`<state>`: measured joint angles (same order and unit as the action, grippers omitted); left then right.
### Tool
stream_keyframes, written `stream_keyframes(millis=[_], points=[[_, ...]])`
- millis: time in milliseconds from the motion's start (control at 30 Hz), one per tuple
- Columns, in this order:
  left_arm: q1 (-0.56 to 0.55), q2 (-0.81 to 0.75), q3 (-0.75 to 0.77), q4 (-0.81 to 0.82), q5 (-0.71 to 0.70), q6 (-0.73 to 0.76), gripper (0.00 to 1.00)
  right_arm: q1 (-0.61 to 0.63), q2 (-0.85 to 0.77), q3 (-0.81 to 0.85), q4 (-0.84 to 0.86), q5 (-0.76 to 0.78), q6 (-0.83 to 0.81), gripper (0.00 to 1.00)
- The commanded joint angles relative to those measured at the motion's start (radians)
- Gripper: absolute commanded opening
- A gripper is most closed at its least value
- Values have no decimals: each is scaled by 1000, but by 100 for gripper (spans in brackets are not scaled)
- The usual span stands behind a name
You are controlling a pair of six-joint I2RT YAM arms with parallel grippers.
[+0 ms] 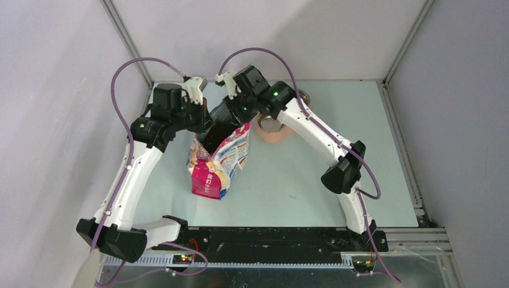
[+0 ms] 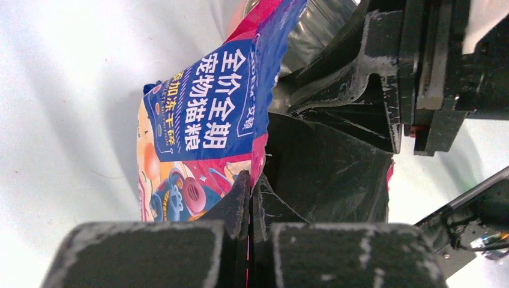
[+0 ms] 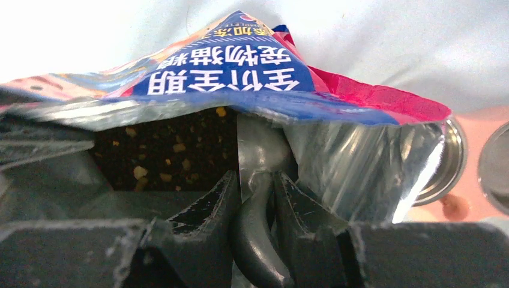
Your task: Serve the pet food
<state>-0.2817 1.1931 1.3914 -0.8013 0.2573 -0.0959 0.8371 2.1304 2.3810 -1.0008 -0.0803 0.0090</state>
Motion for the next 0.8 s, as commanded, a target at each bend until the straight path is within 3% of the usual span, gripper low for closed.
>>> stream_keyframes(millis=[0, 100, 400, 633, 767], points=[[-8, -37, -19, 117, -39, -125, 0, -8, -11, 22, 60, 145, 109, 0], [-8, -27, -34, 129, -35, -147, 0, 4, -26, -97, 115, 115, 115, 0], [-7, -6, -54, 138, -74, -102, 0, 60, -157, -493, 311, -174, 213, 0], [3, -16, -75, 128, -138, 6, 0, 16, -194, -460, 324, -417, 320, 0], [13, 38, -10, 53, -209, 157, 0, -33, -254, -440, 361, -486, 457, 0]])
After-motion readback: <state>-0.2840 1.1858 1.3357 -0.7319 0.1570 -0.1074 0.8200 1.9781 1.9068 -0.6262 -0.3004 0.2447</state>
